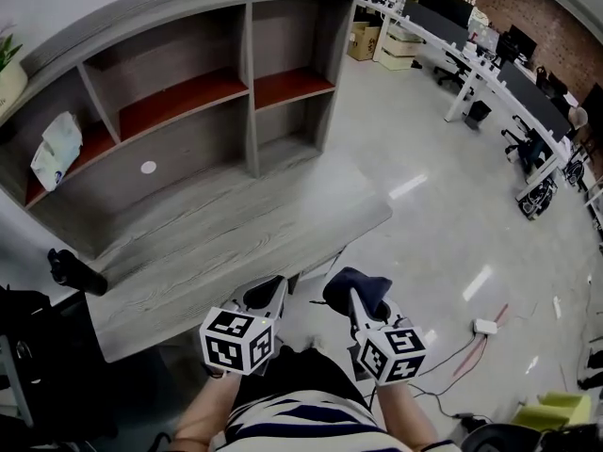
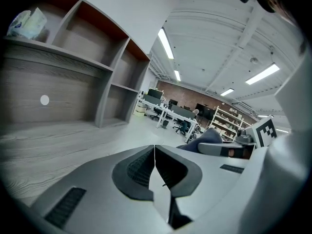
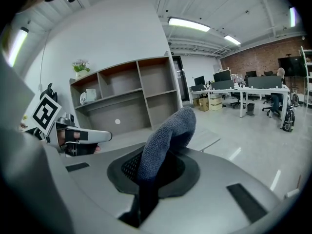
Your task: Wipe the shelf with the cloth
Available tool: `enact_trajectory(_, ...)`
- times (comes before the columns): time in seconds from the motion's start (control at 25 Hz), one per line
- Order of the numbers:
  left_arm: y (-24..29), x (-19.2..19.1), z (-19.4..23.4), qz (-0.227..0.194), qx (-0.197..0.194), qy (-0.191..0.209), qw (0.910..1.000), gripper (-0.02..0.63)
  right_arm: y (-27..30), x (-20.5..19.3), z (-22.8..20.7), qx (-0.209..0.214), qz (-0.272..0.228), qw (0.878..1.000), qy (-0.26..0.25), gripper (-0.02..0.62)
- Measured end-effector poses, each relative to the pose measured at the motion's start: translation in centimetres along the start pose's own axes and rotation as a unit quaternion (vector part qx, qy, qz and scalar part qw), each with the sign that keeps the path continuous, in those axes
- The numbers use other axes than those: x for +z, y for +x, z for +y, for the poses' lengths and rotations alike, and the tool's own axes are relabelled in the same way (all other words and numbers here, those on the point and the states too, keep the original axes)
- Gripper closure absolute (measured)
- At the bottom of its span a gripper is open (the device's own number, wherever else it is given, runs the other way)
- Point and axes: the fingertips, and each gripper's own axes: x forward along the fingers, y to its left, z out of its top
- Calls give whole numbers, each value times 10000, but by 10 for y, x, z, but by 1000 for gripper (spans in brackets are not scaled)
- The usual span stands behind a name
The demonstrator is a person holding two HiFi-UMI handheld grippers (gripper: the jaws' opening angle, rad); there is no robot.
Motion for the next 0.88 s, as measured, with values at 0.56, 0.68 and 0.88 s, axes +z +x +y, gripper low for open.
enact_trajectory(0.56, 80, 71, 44, -466, 782, -203, 9956, 589, 103, 81, -40, 961, -102, 9945, -402, 551)
enact_trajectory(0.68, 96, 85, 52, -557, 1025, -301, 9927, 589, 123, 101, -46, 1297, -65, 9900, -550, 551)
enact_trajectory(0.88, 112, 102, 70, -750, 1454, -439, 9856, 589, 155, 134, -46, 1871, -129, 9779, -926, 551)
